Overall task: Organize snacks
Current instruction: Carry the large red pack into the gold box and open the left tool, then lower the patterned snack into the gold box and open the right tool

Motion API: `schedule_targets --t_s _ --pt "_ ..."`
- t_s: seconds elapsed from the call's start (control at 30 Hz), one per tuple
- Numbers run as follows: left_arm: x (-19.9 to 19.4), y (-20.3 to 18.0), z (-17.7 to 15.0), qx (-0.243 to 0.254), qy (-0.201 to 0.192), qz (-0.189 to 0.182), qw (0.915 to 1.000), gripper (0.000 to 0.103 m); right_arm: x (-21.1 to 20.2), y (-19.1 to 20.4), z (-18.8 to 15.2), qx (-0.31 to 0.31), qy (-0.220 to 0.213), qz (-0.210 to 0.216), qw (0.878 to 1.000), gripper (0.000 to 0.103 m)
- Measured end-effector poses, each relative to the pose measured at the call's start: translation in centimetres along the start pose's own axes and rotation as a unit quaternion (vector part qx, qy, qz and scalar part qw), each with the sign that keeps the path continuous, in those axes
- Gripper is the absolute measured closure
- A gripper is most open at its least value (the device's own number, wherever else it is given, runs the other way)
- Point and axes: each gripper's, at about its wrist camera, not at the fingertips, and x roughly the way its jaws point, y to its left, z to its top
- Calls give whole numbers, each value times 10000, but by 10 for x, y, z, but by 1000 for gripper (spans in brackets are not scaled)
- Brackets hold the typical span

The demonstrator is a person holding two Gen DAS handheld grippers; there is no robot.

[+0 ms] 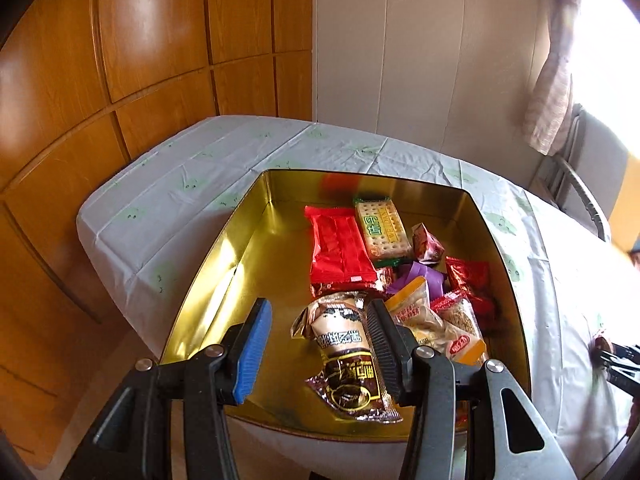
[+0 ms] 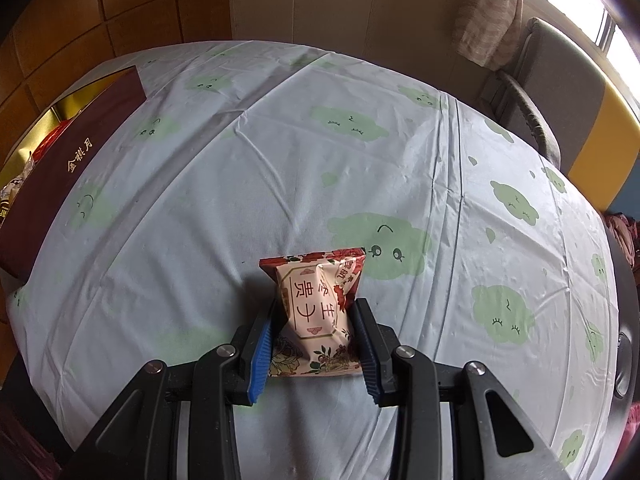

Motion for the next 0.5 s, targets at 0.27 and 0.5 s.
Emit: schedule_targets --t_s 0.27,0.5 --pt "-4 7 -7 -66 -13 -10 10000 52 -2 2 -4 222 -41 -188 9996 65" --pt "-1 18 -12 -182 41 26 9998 52 -7 12 -8 234 -33 -433 9988 65"
